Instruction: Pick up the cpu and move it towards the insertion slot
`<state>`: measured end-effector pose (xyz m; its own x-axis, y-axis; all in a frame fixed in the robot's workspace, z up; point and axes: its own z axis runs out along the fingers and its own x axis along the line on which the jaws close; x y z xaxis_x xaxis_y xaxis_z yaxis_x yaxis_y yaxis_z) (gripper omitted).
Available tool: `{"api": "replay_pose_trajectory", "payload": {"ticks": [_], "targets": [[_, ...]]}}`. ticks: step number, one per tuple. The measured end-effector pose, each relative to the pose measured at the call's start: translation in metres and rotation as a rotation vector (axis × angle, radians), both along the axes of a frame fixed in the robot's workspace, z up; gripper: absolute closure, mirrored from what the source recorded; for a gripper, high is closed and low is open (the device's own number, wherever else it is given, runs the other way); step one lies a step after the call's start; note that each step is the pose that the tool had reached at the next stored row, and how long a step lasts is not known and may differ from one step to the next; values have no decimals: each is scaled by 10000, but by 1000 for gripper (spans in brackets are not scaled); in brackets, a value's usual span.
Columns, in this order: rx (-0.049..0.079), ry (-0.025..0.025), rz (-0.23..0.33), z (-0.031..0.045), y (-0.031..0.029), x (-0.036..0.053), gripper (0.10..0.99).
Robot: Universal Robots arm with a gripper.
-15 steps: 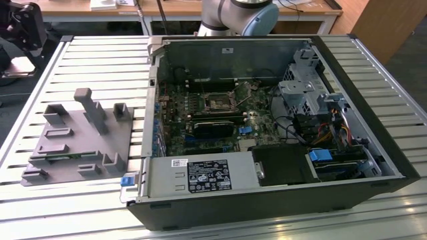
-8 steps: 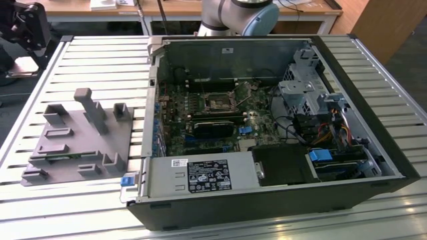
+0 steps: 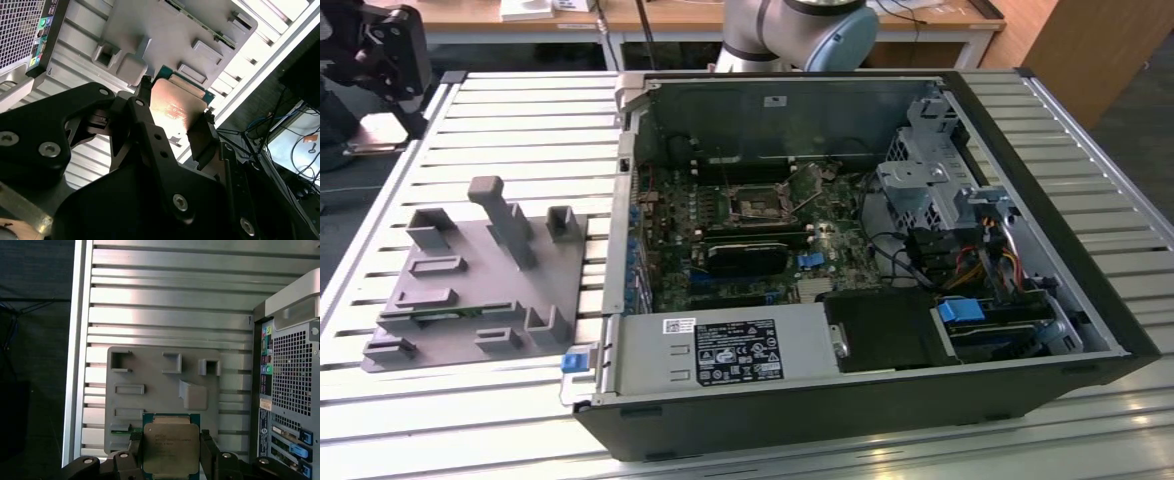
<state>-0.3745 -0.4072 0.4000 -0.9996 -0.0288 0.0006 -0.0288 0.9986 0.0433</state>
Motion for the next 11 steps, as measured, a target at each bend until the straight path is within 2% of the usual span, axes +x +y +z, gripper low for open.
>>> {"api": "replay_pose_trajectory", "payload": {"ticks": [11], "targets": [[1,-1,0,-1,0,96,545]]}}
